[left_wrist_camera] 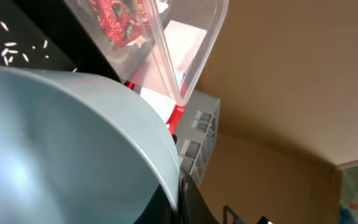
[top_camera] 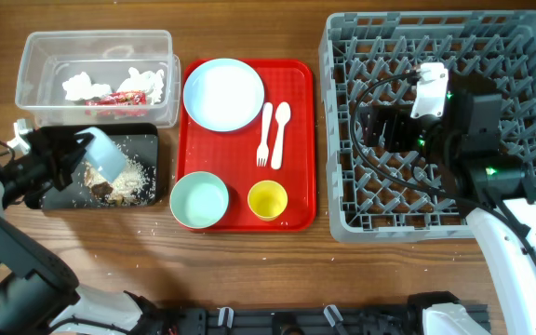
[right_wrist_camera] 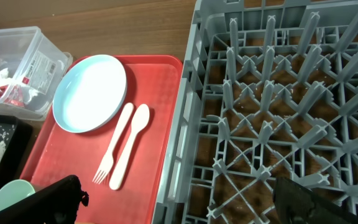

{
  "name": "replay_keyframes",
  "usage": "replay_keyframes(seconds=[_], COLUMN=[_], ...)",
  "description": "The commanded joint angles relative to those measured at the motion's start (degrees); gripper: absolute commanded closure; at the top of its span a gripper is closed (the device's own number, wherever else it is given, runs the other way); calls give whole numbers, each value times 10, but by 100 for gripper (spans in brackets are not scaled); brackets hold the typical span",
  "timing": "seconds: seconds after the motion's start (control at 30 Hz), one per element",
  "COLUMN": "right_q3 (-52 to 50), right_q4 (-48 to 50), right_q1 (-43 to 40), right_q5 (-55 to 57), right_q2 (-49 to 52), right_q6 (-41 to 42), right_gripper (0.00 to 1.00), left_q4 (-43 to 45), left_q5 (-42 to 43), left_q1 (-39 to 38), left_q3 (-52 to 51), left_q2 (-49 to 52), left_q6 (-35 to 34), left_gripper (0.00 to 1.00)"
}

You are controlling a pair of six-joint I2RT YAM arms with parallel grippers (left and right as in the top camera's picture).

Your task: Sort waste into correct bins and load items into the dishwasher rack

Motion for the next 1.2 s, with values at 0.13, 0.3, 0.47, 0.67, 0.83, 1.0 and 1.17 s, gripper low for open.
replay_keyframes(seconds=[0.13,0.3,0.47,0.67,0.83,1.0,1.17], right_q3=[11,11,11,11,11,11,11], right_q4=[4,4,4,2,-3,-3,-2], right_q1=[0,0,0,0,0,0,0], right_q5=[-12,-12,-12,-12,-12,-12,-12], right_q2=[4,4,4,4,5,4,4], right_q6=[4,4,4,1,1,1,1], right_gripper=[0,0,0,0,0,0,0], left_q4=[17,12,-102,-192,-203,-161,-153], left_q5=[-219,-172,-16,155,223,235,188], left_q1=[-194,-218,-44,77,78,78,74], left_q3=[44,45,38,38,38,38,38], left_q2=[-138,-181,-170,-133,-124,-124,-125], left_q6=[-16,27,166,248,246,192,192], left_gripper=[96,96,96,96,96,96,96])
